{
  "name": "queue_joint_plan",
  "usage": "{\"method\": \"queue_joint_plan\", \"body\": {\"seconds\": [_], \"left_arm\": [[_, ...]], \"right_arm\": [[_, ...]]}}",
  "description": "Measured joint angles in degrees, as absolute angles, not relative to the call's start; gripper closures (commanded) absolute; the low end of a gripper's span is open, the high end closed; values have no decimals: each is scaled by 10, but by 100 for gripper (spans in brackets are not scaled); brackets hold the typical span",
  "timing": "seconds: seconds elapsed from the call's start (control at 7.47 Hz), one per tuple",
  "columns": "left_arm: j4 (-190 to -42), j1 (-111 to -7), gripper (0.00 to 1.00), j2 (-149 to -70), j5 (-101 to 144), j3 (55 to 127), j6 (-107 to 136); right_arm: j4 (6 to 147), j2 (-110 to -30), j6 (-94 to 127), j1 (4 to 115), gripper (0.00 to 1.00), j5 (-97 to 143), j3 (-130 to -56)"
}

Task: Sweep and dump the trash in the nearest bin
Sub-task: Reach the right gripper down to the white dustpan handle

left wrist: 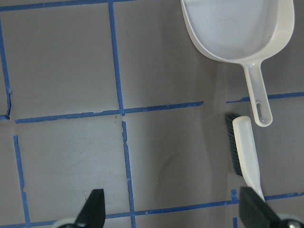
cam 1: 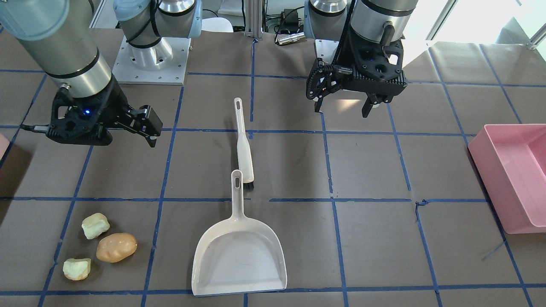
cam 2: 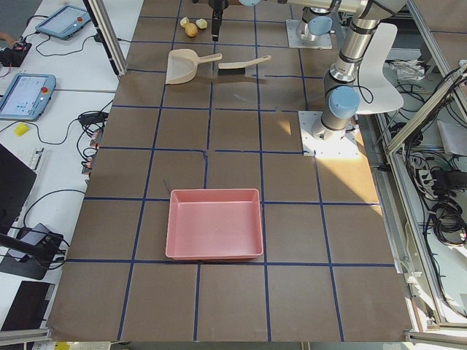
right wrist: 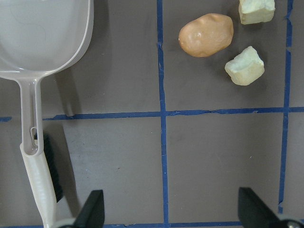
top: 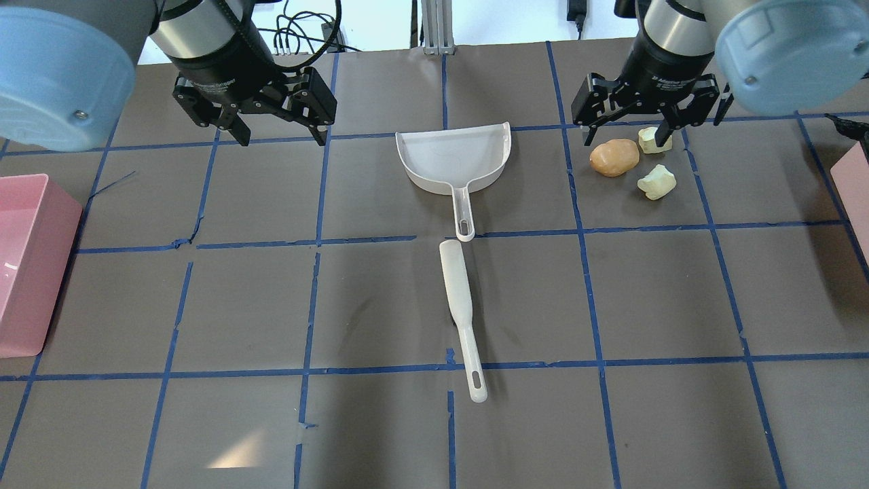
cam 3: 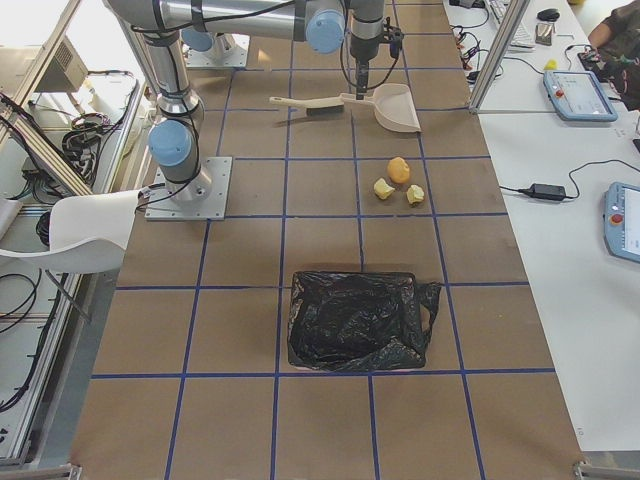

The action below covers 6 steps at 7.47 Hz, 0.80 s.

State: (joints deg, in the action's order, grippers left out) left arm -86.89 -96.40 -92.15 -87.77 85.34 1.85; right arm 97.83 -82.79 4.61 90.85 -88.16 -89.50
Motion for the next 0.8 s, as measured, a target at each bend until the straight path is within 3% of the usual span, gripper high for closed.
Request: {"method": "queue_joint_plan", "body": {"seconds": [0.8], "left_arm": [[-873,-968,0,-920,-876,855,18]], "right_arm": [[1136,-695,195,1077,0,-880,-911]]}}
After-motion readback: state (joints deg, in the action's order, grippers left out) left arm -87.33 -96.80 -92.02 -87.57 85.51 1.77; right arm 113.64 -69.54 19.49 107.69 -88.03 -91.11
